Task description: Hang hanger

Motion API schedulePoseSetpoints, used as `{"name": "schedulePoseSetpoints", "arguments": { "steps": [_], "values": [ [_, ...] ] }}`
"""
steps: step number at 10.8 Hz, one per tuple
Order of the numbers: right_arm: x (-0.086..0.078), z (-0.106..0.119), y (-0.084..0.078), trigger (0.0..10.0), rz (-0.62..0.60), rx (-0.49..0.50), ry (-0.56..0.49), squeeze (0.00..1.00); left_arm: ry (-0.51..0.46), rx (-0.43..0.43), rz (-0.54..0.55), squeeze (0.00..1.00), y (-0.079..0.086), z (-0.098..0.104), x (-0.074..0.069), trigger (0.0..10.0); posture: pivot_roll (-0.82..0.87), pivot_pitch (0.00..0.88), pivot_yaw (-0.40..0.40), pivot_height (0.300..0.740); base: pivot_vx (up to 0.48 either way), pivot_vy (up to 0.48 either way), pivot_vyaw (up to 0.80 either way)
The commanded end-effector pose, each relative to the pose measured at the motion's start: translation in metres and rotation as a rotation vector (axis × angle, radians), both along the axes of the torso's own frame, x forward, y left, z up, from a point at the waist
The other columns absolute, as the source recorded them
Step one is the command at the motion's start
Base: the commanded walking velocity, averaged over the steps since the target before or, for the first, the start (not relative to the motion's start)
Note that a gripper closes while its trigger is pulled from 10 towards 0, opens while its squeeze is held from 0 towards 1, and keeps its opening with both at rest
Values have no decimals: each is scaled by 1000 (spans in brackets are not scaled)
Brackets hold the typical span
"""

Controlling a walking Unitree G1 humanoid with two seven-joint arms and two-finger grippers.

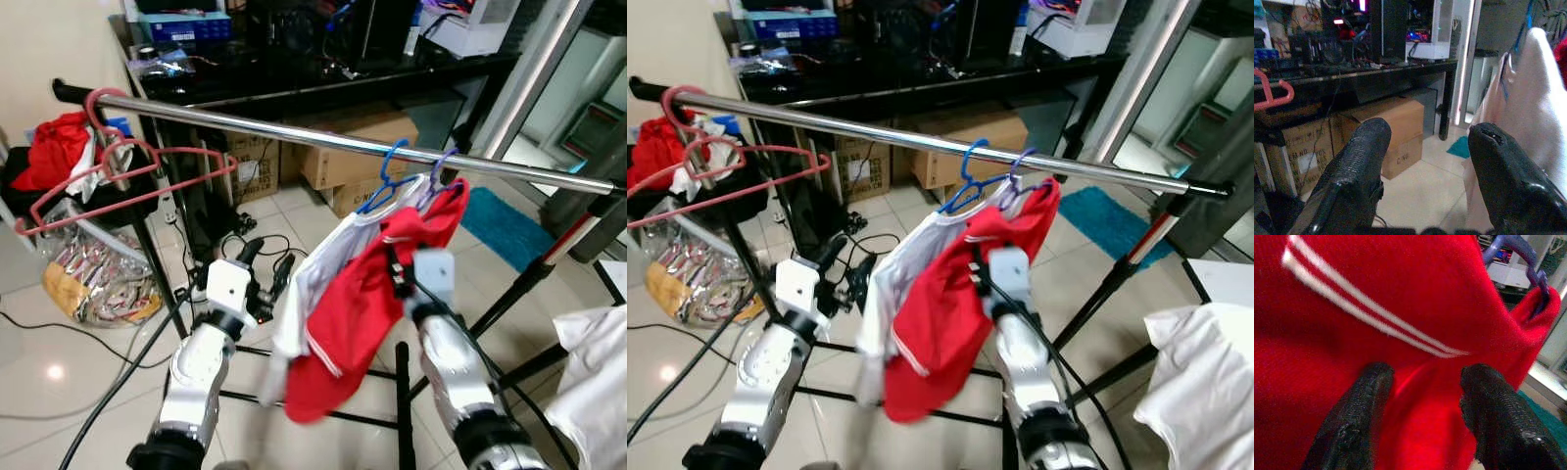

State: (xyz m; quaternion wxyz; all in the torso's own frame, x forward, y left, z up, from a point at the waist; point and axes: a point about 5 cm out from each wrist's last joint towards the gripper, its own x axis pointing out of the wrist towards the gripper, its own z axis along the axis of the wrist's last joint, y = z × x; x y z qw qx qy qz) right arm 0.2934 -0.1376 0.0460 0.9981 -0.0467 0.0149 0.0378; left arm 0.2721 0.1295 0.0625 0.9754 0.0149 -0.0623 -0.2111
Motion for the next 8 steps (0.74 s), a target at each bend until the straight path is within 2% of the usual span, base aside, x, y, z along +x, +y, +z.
{"name": "schedulePoseSetpoints", "arguments": {
  "steps": [1, 2, 3, 4, 5, 6, 7, 8],
  "values": [
    [-2, -5, -2, 10000, 9, -32, 17, 0, 30, -15, -10, 0, -4, -6, -3, 10000, 123, 0, -70, 740, 0, 0, 0],
    [0, -5, 2, 10000, 13, -30, 25, 0, 36, -20, -1, 0, -4, -7, -5, 10000, 129, 0, -72, 740, 0, 0, 0],
    [-1, -5, 5, 10000, 46, -24, 26, 0, 29, -25, -4, 0, -12, -7, -7, 10000, 141, 0, -80, 740, 0, 0, 0],
    [-8, -15, -5, 10000, 19, -23, 74, 0, 40, -15, -16, 0, -20, -10, -10, 10000, 127, 0, -77, 740, 0, 0, 0],
    [-14, -25, -14, 10000, -25, -25, 116, 0, 93, -33, -30, 0, -22, -19, -15, 10000, 99, 0, -76, 740, 0, 0, 0],
    [-20, -39, -24, 10000, -86, -27, 207, 0, 126, -25, -57, 0, -23, -25, -18, 10000, 90, 0, -76, 740, 0, 0, 0],
    [-32, -65, -34, 10000, -87, -112, 389, 0, 203, -33, -75, 0, -27, -37, -20, 10000, 105, 0, -81, 740, 0, 0, 0],
    [-44, -85, -38, 10000, -78, -213, 571, 0, 334, -27, -29, 0, -17, -59, -21, 10000, 118, 0, -94, 740, 0, 0, 0]
  ]
}}
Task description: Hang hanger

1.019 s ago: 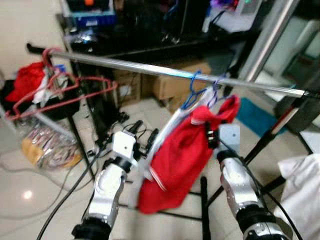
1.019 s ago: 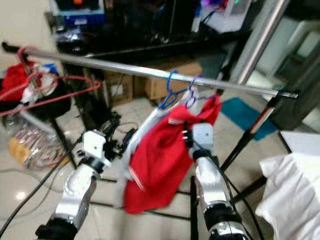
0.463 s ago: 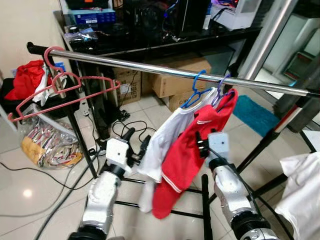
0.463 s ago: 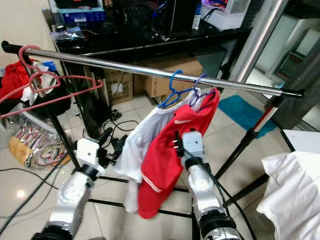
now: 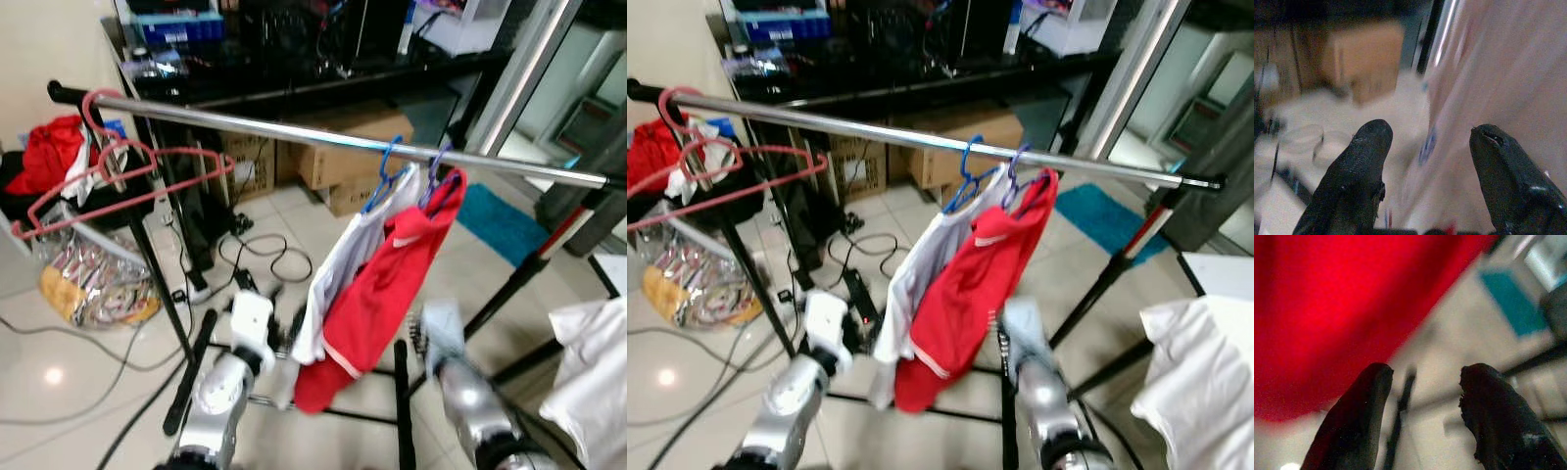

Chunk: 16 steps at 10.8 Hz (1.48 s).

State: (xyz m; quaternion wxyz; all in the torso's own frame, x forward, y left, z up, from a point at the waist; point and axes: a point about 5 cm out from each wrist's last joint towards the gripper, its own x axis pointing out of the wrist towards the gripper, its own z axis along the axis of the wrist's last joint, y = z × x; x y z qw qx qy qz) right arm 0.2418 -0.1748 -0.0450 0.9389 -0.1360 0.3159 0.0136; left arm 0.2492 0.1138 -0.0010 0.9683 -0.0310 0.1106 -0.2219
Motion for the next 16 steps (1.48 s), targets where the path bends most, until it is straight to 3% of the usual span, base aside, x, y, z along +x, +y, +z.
{"name": "schedulePoseSetpoints", "arguments": {
  "steps": [1, 3, 4, 5, 7, 10, 16],
  "values": [
    [11, 6, 0, 10000, 15, -24, 11, 0, 74, 7, 33, 0, 6, -11, -3, 10000, 129, 0, -97, 740, 0, 0, 0],
    [10, 2, 4, 10000, 64, -14, 104, 0, 258, 18, 28, 0, 6, -36, -21, 10000, 175, 10, -132, 740, 0, 0, 0],
    [1, -7, 6, 10000, 108, -16, 194, 0, 362, 41, 47, 0, 10, -50, -30, 10000, 221, 8, -169, 740, 0, 0, 0],
    [-11, -16, 12, 10000, 162, 21, 298, 0, 466, 27, 155, 0, 24, -60, -38, 10000, 263, 4, -181, 740, 0, 0, 0],
    [-20, -22, 12, 10000, 174, 11, 364, 0, 524, 75, 196, 0, 36, -67, -45, 10000, 296, 0, -188, 740, 0, 0, 0],
    [-29, -28, 20, 10000, 150, 52, 399, 0, 545, 115, 174, 0, 41, -70, -49, 10000, 284, 0, -155, 740, 0, 0, 0],
    [-62, -42, -17, 10000, -46, 58, 443, 0, 500, 223, 78, 0, 41, -69, -49, 10000, 205, 9, -112, 740, 0, 0, 0]
  ]
}}
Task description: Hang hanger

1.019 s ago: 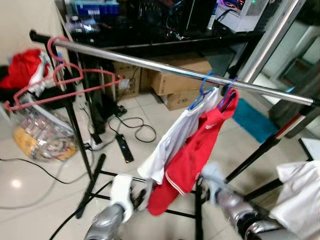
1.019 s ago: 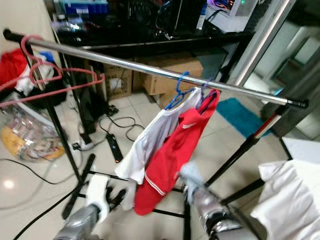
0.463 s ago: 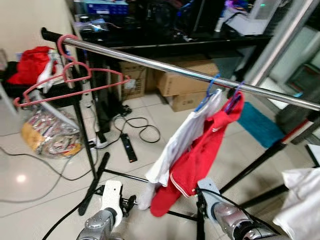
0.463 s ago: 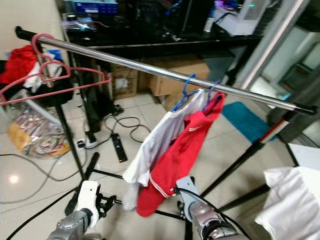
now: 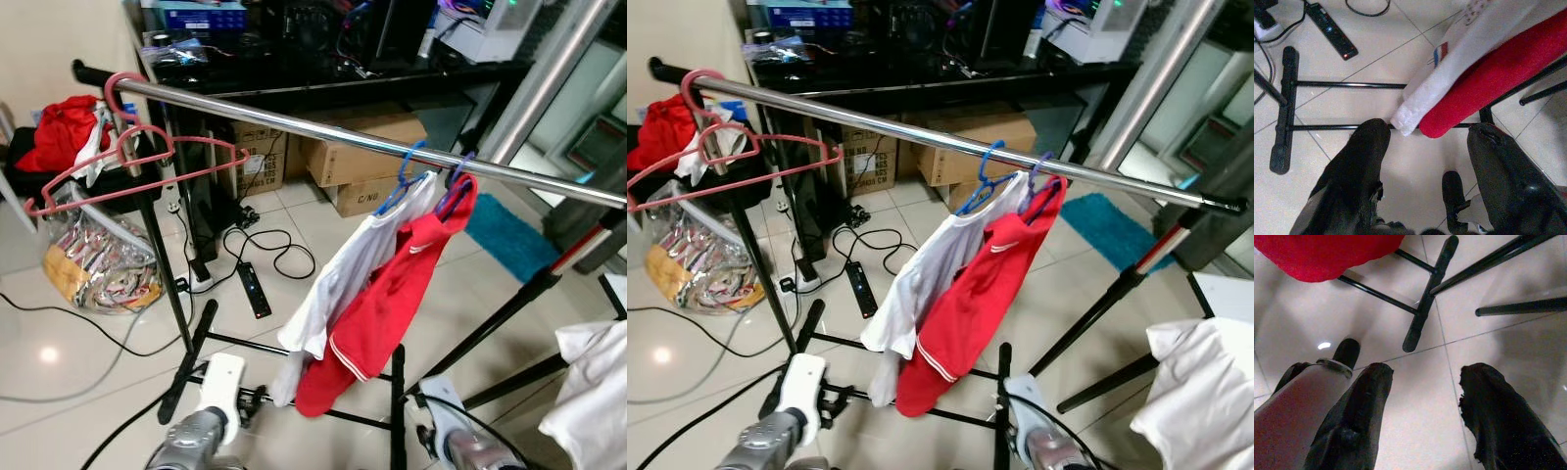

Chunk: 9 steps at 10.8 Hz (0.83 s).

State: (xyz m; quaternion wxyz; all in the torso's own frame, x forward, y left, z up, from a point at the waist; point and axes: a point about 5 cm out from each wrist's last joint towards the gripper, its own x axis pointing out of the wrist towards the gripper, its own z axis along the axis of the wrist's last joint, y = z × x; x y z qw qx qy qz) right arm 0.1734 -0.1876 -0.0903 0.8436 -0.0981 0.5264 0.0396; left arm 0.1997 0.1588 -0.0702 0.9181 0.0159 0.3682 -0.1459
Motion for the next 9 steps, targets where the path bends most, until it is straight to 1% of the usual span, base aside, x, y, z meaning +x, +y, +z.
{"name": "schedulePoseSetpoints", "arguments": {
  "steps": [1, 2, 4, 5, 7, 9],
  "values": [
    [2, 2, -5, 10000, -44, 3, -36, 0, -14, 3, -43, 0, -5, 2, 3, 10000, 179, 12, -97, 740, 0, 0, 0],
    [-1, 0, -3, 10000, -61, 7, -41, 0, -28, 11, -75, 0, -7, 4, 6, 10000, 160, 15, -80, 740, 0, 0, 0],
    [-6, -2, -5, 10000, -79, 4, -38, 0, -41, 16, -104, 0, -9, 5, 7, 10000, 165, 12, -77, 740, 0, 0, 0],
    [-6, -1, -6, 10000, -78, 0, -41, 0, -47, 16, -103, 0, -9, 6, 8, 10000, 178, 13, -74, 740, 0, 0, 0],
    [0, 1, -4, 10000, -79, 2, -58, 0, -47, 24, -98, 0, -3, 4, 5, 10000, 211, 6, -76, 740, 0, 0, 0],
    [4, 3, -3, 10000, -39, -8, -61, 0, -51, 24, -70, 0, -1, 4, 3, 10000, 229, 0, -99, 740, 0, 0, 0]
  ]
}}
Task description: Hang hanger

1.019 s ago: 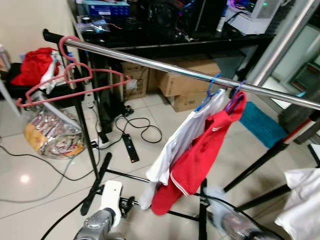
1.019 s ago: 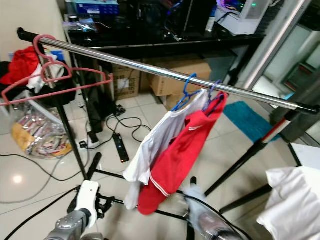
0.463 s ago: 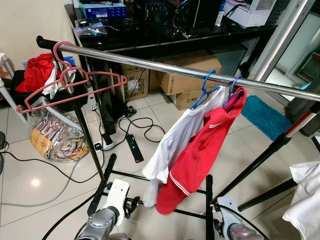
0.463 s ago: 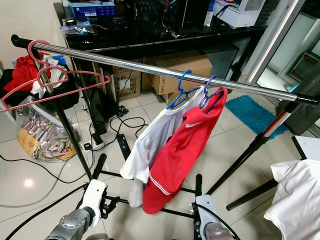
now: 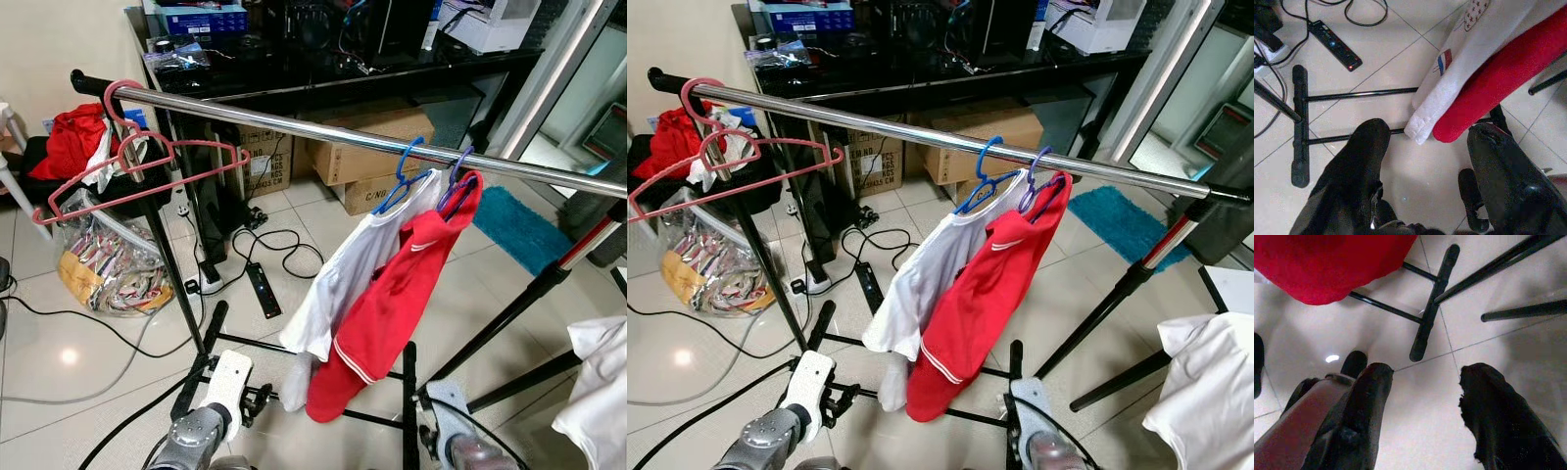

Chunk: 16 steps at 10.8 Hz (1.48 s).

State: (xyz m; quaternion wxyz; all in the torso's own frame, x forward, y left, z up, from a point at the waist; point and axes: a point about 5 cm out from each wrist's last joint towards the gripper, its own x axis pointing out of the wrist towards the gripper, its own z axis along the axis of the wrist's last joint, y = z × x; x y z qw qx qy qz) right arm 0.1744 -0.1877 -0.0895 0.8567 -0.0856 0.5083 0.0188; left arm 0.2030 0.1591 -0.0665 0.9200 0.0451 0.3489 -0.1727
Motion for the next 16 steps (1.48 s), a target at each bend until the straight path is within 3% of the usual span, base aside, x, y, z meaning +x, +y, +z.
{"name": "schedulePoseSetpoints", "arguments": {
  "steps": [1, 4, 6, 9, 11, 13, 16],
  "values": [
    [6, 4, -5, 10000, 12, -20, -17, 0, -16, -14, 11, 0, -4, 1, 1, 10000, 233, 0, -109, 740, 0, 0, 0],
    [15, 8, -7, 10000, 16, -35, -62, 0, -79, -34, 10, 0, -12, 6, 7, 10000, 236, 8, -110, 740, 0, 0, 0],
    [23, 14, -13, 10000, -23, -85, -132, 0, -191, -54, 14, 0, -17, 17, 15, 10000, 238, 20, -116, 740, 0, 0, 0],
    [29, 18, -17, 10000, -11, -90, -157, 0, -221, -60, 29, 0, -24, 19, 17, 10000, 257, 25, -141, 740, 0, 0, 0],
    [42, 26, -20, 10000, -16, -104, -208, 0, -241, -68, 41, 0, -28, 22, 21, 10000, 226, 18, -154, 740, 0, 0, 0],
    [55, 37, -26, 10000, -52, -119, -282, 0, -308, -94, 49, 0, -37, 32, 32, 10000, 180, 21, -150, 740, 0, 0, 0],
    [58, 46, -44, 10000, -138, -176, -365, 0, -379, -125, 10, 0, -50, 43, 42, 10000, 110, 40, -120, 740, 0, 0, 0]
  ]
}}
